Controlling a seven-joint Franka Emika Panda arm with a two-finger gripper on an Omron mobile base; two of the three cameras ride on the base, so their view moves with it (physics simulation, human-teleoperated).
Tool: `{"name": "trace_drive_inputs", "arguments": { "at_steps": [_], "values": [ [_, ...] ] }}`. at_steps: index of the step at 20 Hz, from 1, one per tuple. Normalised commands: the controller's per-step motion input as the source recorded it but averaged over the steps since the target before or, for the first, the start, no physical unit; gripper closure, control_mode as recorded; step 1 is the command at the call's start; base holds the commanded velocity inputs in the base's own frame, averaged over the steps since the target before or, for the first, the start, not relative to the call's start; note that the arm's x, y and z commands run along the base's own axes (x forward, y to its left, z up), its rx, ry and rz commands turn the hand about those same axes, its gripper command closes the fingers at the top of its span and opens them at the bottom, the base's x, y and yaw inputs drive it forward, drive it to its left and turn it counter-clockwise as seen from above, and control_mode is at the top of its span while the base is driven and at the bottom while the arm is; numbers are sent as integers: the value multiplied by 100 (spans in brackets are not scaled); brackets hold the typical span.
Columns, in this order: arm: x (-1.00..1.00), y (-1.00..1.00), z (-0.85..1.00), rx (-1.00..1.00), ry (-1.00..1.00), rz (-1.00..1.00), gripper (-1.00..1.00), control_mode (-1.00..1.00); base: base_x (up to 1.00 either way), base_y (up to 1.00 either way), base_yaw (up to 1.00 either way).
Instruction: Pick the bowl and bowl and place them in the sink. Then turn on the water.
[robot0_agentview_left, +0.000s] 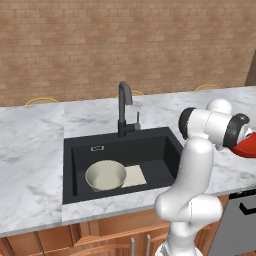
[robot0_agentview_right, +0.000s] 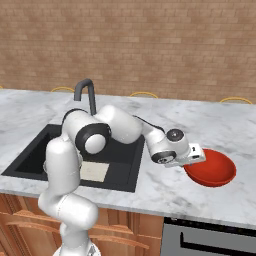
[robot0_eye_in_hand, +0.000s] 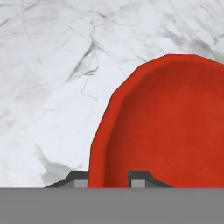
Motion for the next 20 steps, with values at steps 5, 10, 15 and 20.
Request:
{"name": "trace_drive_inputs", "arguments": {
  "at_steps": [5,10,15,20],
  "values": [
    [0,0,0,0,0,0,100,-100,0,0,0],
    [-1,2,11,0,0,3,100,-100,0,0,0],
    [-19,26,29,-4,-1,10,100,-100,0,0,0],
    [-12,40,32,-6,-2,15,100,-100,0,0,0]
  ]
}}
